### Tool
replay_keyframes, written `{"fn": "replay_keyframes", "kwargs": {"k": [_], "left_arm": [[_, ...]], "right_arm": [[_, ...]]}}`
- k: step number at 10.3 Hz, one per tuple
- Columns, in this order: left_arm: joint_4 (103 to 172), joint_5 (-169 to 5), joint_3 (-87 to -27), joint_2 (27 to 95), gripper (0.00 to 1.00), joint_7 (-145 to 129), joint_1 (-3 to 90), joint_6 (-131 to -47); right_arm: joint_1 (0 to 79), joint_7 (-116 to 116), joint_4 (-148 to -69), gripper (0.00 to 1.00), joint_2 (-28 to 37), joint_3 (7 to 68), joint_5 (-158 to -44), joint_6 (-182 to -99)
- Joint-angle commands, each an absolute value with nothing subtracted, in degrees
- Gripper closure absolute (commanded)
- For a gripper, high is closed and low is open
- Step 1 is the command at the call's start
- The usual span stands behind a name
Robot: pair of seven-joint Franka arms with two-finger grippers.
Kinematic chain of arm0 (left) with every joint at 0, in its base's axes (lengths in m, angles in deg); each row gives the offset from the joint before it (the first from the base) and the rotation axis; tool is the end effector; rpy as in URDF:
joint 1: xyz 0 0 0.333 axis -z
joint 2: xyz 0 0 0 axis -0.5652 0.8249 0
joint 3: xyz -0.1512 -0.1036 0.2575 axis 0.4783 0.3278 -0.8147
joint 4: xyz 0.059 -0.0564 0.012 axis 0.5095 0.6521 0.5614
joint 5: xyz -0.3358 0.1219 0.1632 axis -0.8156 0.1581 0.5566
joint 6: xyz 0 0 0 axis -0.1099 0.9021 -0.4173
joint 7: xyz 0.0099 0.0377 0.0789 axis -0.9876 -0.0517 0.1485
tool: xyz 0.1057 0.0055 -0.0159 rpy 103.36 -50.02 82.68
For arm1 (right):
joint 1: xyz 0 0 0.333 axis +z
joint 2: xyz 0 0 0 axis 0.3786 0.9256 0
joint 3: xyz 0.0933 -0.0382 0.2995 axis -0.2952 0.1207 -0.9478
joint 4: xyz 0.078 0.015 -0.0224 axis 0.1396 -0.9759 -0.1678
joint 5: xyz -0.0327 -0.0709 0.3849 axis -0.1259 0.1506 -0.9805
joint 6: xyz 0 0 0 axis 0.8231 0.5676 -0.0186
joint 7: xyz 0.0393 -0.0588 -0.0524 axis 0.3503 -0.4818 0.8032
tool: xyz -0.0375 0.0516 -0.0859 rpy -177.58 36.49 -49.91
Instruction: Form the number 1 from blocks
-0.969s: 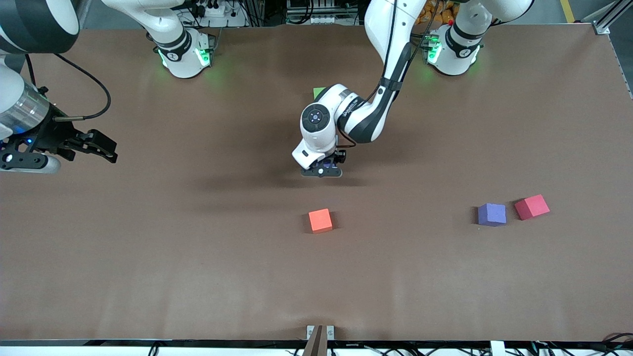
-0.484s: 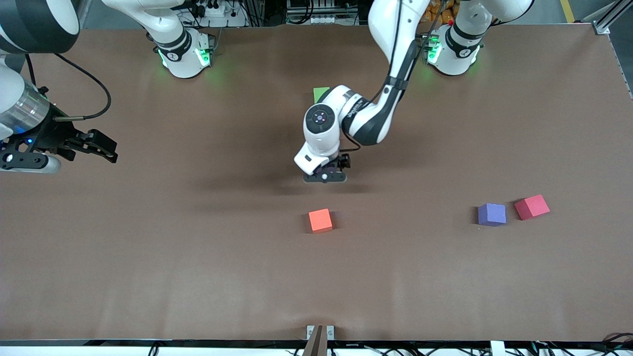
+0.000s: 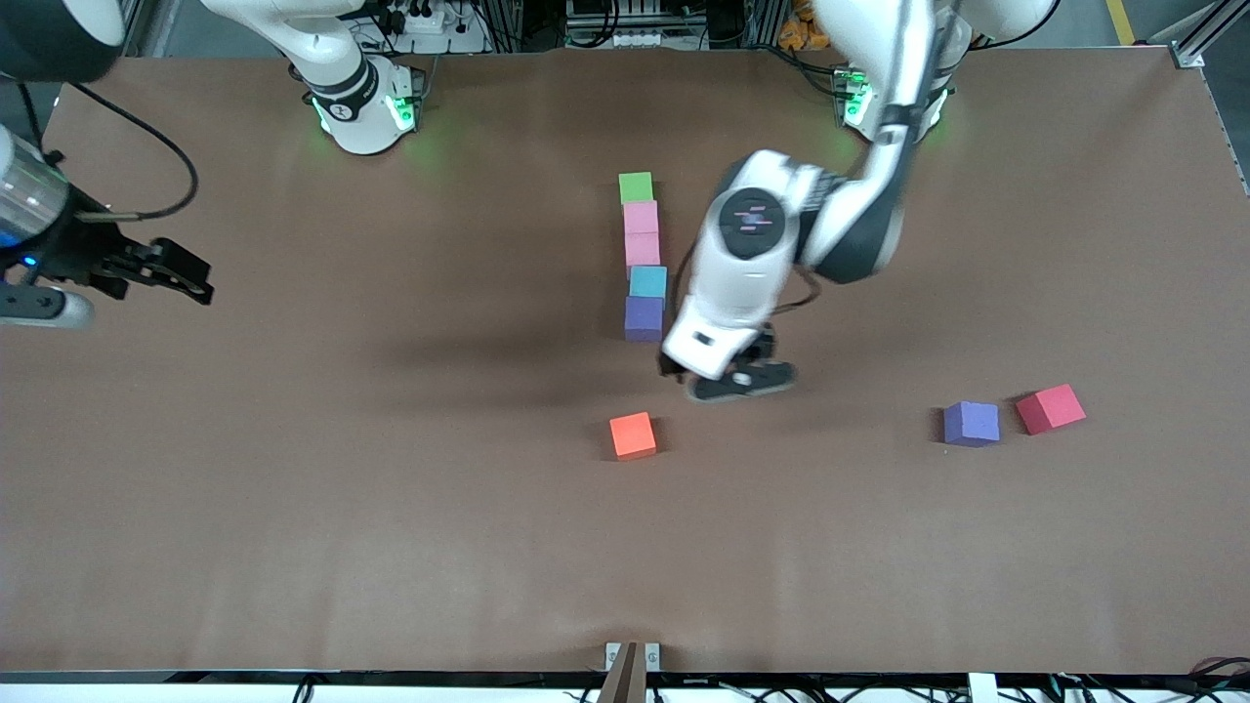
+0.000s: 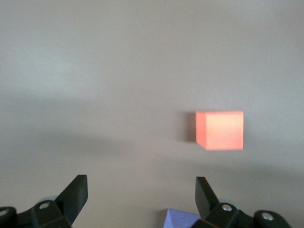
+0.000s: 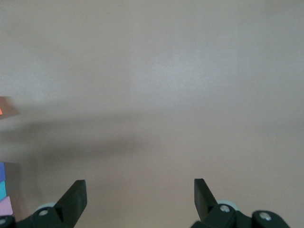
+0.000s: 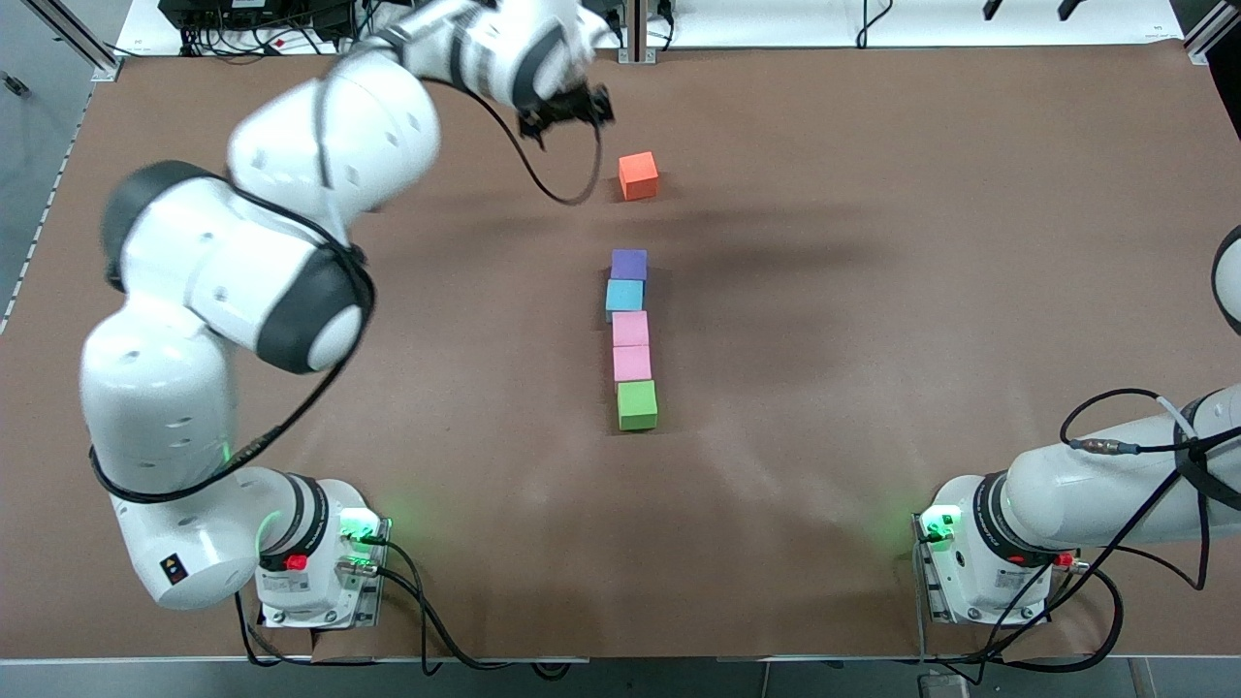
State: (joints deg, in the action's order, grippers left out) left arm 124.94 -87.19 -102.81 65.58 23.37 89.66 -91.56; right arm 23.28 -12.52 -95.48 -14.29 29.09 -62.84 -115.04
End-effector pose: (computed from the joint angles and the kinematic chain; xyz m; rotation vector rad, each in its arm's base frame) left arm 0.5853 -0.3849 0.3900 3.0661 0.3333 0.1397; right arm 0.5767 0.0335 0.6192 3.1205 -0.1031 0.0036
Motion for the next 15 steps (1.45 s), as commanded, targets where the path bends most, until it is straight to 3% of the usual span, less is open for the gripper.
{"fn": "replay_keyframes", "kwargs": {"k": [1,6,8,10,14,15], "left_arm": [[126.6,-83.5,-96.7,57.5,0.00,18.7,79.7,-86.2],[126.7,-79.1,-88.5,46.8,0.00,12.9,57.1,-74.7],[126.8,-73.8,-87.1,45.3,0.00,12.1,53.2,-71.4],[126.9,-69.7,-79.7,43.7,0.00,11.2,46.2,-69.1],[127.4,-70.5,-77.2,39.9,0.00,1.0,38.8,-65.9],[128.0,-70.6,-70.4,38.7,0.00,0.9,32.4,-65.2]], "right_arm": [[19.6,-9.6,-94.2,0.00,-15.2,27.4,-62.8,-112.3],[18.5,-9.5,-90.2,0.00,-15.7,26.5,-62.7,-106.1],[18.5,-9.4,-89.9,0.00,-15.8,26.6,-62.7,-105.2],[18.4,-9.5,-89.4,0.00,-15.8,26.8,-62.7,-104.8],[17.1,-9.4,-90.1,0.00,-16.6,26.7,-62.6,-101.2],[17.6,-9.4,-90.2,0.00,-16.5,26.8,-62.3,-101.2]]}}
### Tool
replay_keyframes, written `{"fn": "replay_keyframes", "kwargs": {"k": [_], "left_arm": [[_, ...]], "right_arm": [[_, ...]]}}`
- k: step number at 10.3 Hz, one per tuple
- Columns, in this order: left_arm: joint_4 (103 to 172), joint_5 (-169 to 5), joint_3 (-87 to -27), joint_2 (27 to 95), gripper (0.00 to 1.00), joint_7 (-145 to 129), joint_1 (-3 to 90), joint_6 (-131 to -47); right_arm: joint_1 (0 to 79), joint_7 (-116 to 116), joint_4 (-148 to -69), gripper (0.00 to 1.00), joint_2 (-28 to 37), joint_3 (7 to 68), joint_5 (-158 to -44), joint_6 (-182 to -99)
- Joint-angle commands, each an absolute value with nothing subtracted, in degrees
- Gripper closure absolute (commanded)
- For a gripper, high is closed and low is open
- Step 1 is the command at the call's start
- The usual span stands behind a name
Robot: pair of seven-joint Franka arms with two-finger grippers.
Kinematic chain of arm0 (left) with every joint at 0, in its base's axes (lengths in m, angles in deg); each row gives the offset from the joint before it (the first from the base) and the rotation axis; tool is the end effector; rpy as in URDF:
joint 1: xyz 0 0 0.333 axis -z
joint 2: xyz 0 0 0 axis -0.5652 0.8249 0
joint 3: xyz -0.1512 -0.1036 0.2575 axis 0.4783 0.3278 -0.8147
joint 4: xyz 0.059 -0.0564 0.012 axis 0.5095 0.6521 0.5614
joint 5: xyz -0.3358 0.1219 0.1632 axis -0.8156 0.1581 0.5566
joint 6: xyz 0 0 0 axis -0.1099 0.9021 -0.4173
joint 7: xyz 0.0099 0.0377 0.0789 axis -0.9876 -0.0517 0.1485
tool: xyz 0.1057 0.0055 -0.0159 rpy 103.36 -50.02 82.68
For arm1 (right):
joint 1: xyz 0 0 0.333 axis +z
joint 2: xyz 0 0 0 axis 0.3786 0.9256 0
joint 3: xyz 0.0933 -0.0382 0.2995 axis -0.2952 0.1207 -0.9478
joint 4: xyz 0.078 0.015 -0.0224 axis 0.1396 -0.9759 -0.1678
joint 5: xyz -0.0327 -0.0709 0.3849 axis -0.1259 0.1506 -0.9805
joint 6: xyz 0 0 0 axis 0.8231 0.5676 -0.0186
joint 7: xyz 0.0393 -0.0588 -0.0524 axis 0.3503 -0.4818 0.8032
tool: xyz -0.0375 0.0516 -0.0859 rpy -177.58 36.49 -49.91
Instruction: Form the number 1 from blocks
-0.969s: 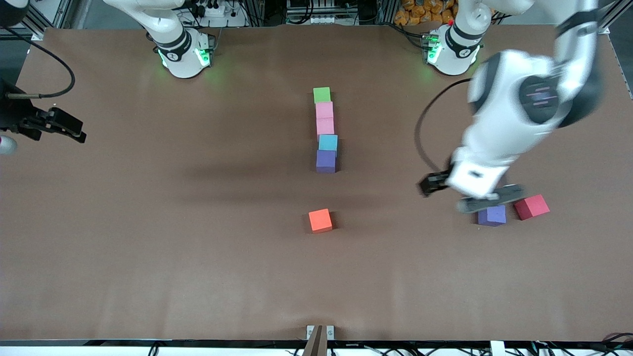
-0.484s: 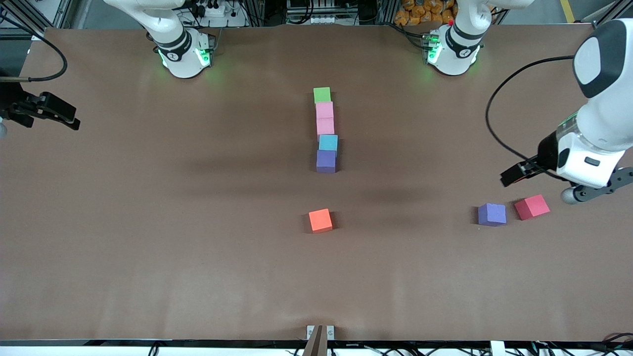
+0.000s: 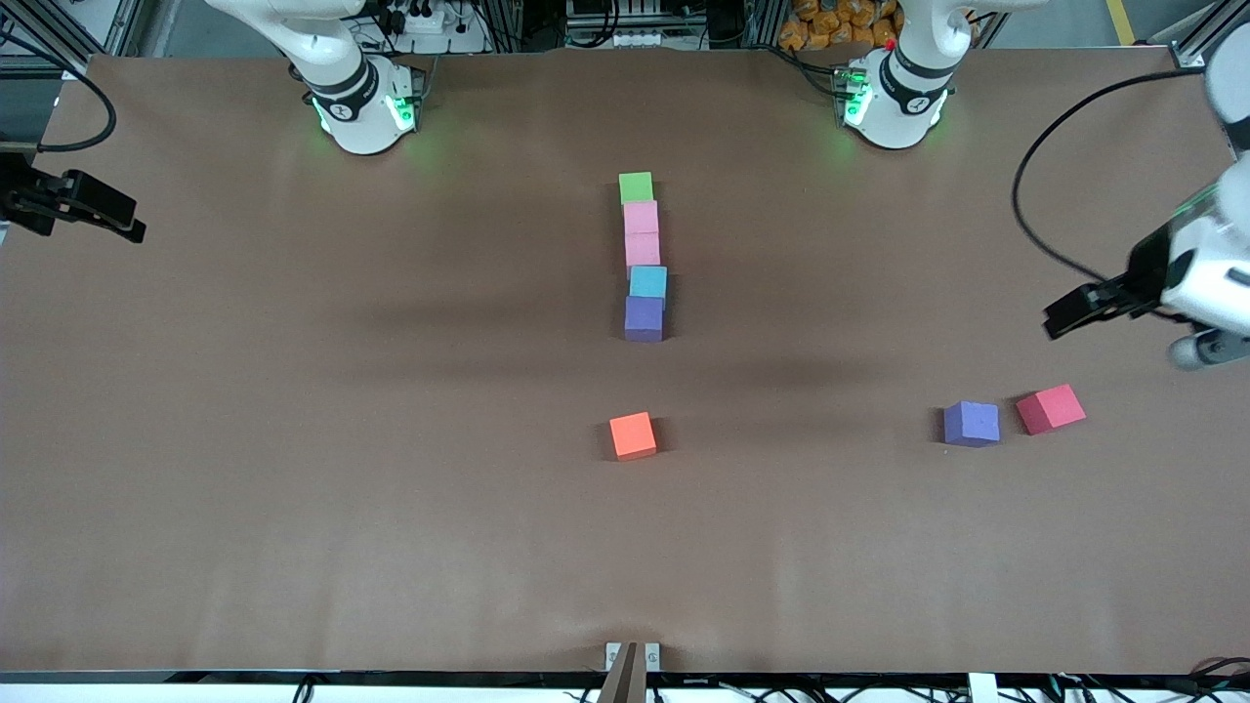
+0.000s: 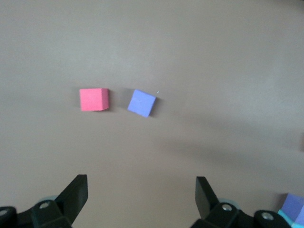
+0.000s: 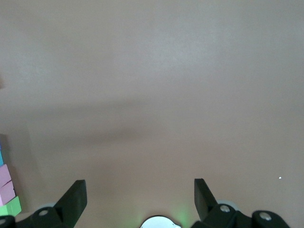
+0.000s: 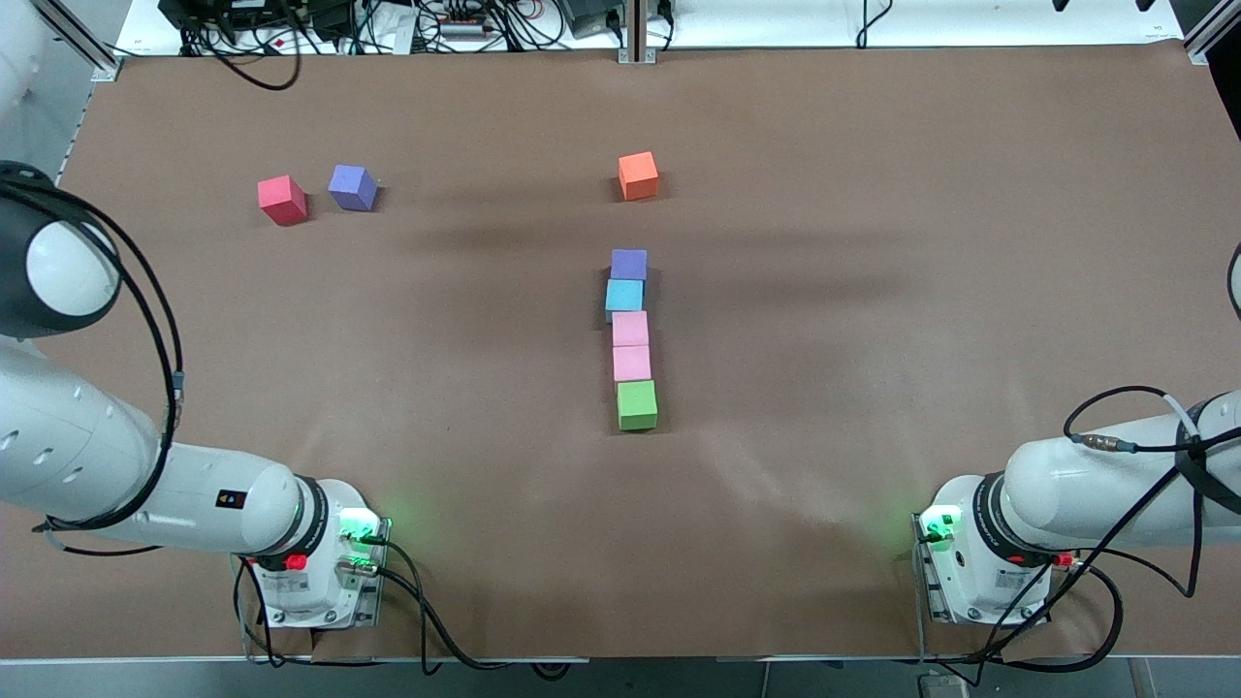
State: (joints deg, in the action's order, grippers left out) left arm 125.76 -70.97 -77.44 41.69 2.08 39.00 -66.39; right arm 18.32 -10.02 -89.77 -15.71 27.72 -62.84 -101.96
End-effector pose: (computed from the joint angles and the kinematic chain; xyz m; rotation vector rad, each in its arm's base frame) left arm 0.5937 -0.0257 0.5850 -3.0884 -0.3660 -0.0192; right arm 0.5449 -0.0032 0.6602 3.1108 -0.1384 -0.1597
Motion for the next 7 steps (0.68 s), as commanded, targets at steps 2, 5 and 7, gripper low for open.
{"fn": "replay_keyframes", "kwargs": {"k": [2,5,7], "left_arm": [[129.9,-70.6,-66.8,36.1,0.00,0.4,29.0,-65.1],[131.2,-71.8,-65.7,32.7,0.00,0.5,29.2,-63.1],[131.2,-71.8,-65.7,31.6,0.00,0.4,29.7,-61.4]], "right_arm": [[17.7,-9.4,-91.5,0.00,-16.5,26.8,-62.1,-101.4],[17.1,-9.3,-94.1,0.00,-17.3,26.9,-62.0,-102.5],[17.0,-8.4,-94.3,0.00,-17.2,26.9,-62.0,-102.8]]}}
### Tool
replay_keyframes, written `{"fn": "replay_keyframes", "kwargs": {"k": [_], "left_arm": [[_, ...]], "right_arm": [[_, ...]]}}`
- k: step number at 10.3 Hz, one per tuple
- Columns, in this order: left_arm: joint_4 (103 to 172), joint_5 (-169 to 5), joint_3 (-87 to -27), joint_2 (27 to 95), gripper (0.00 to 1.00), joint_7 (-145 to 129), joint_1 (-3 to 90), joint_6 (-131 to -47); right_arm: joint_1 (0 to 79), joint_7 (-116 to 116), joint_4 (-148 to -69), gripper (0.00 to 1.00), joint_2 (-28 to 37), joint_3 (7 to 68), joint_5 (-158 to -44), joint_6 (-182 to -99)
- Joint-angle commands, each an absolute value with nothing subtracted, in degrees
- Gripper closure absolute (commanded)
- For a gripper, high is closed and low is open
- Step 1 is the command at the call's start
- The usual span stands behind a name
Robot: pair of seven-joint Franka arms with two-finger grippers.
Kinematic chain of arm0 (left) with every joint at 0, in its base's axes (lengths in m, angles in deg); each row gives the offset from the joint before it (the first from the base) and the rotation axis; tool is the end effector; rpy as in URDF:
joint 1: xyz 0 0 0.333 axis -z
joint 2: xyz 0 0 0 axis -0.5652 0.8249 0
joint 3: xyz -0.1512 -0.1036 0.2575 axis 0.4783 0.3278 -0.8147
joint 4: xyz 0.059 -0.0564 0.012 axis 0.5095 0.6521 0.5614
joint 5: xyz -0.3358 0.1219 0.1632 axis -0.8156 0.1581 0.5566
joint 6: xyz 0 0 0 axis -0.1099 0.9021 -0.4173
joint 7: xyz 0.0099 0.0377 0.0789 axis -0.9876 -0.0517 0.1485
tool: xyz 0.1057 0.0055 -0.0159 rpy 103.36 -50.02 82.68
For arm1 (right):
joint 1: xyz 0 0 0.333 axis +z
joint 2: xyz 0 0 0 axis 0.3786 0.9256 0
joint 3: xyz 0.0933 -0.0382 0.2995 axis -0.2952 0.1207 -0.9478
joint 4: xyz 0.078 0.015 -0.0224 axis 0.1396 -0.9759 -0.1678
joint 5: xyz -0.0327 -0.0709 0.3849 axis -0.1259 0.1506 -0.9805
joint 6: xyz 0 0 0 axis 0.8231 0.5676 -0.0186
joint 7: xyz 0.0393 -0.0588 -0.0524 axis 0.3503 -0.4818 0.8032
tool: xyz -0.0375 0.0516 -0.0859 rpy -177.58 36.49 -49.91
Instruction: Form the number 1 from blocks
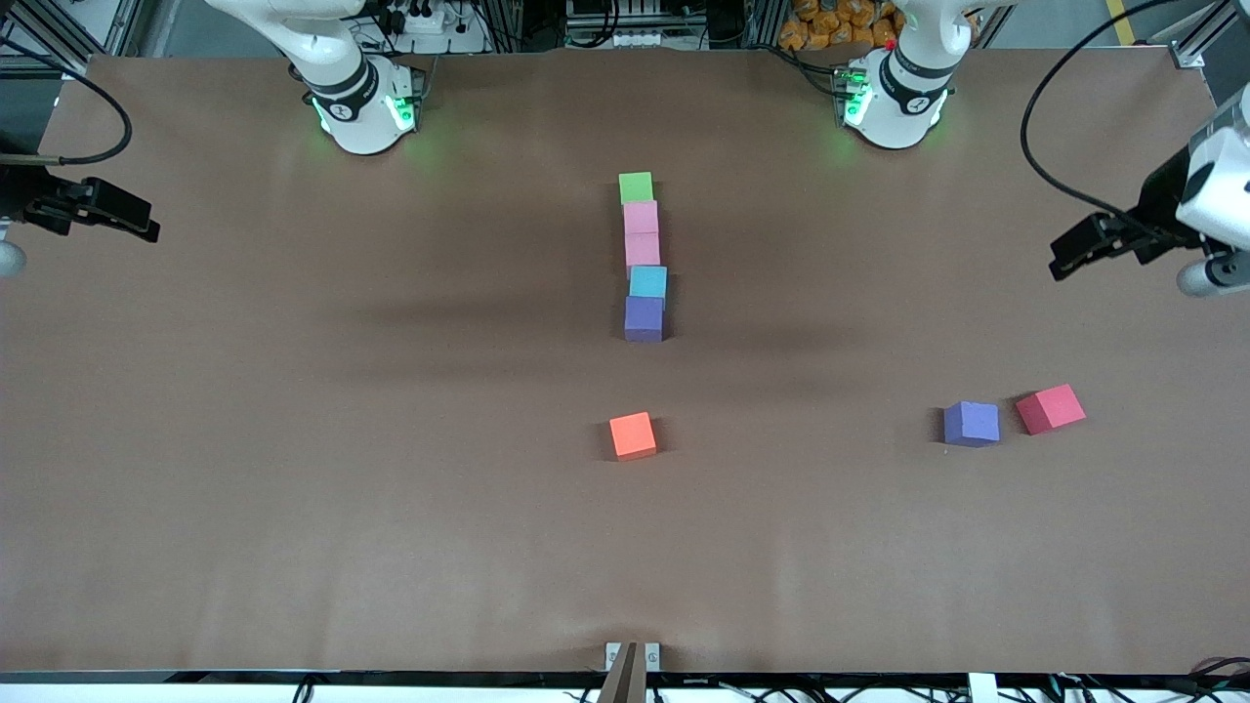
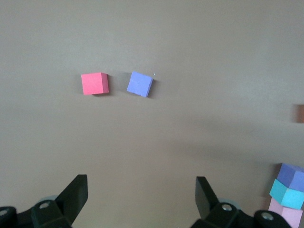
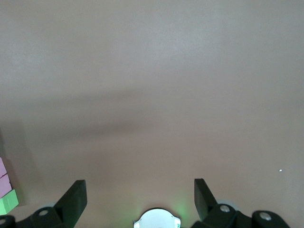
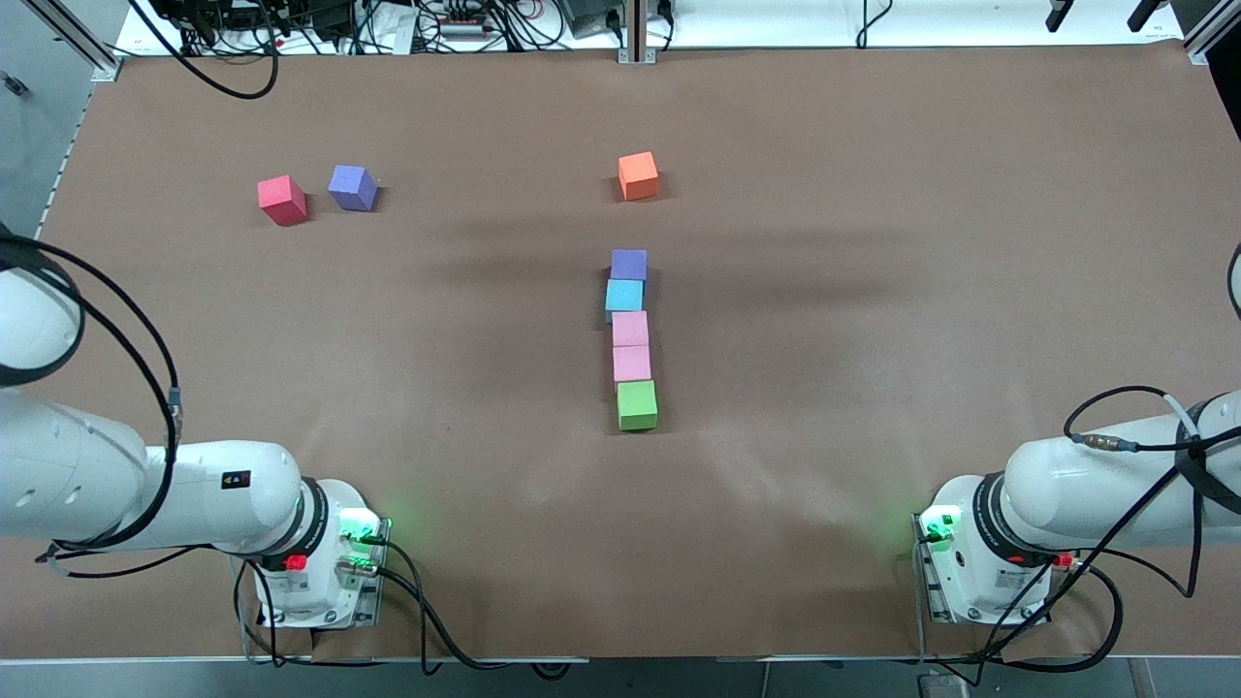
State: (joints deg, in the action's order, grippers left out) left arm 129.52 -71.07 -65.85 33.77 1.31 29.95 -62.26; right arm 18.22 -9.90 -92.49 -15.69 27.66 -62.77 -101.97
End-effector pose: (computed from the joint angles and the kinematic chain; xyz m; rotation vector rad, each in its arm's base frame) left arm 0.5443 -0.0480 0.6260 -3.0980 -0.2804 -0.0199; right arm 0.5453 -0.0037 0.6388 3.1031 -0.1352 -0.2335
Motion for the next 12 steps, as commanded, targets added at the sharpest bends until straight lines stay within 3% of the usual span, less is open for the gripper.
{"fn": "replay_keyframes", "kwargs": {"k": [1,12], "left_arm": [[131.2,-71.8,-65.7,31.2,0.00,0.2,29.8,-60.8],[131.3,-71.8,-65.9,30.5,0.00,-0.4,31.2,-60.8]], "right_arm": [[16.8,-8.1,-94.3,0.00,-17.2,26.9,-62.0,-103.1],[16.7,-8.0,-94.6,0.00,-16.8,27.0,-61.9,-103.5]]}}
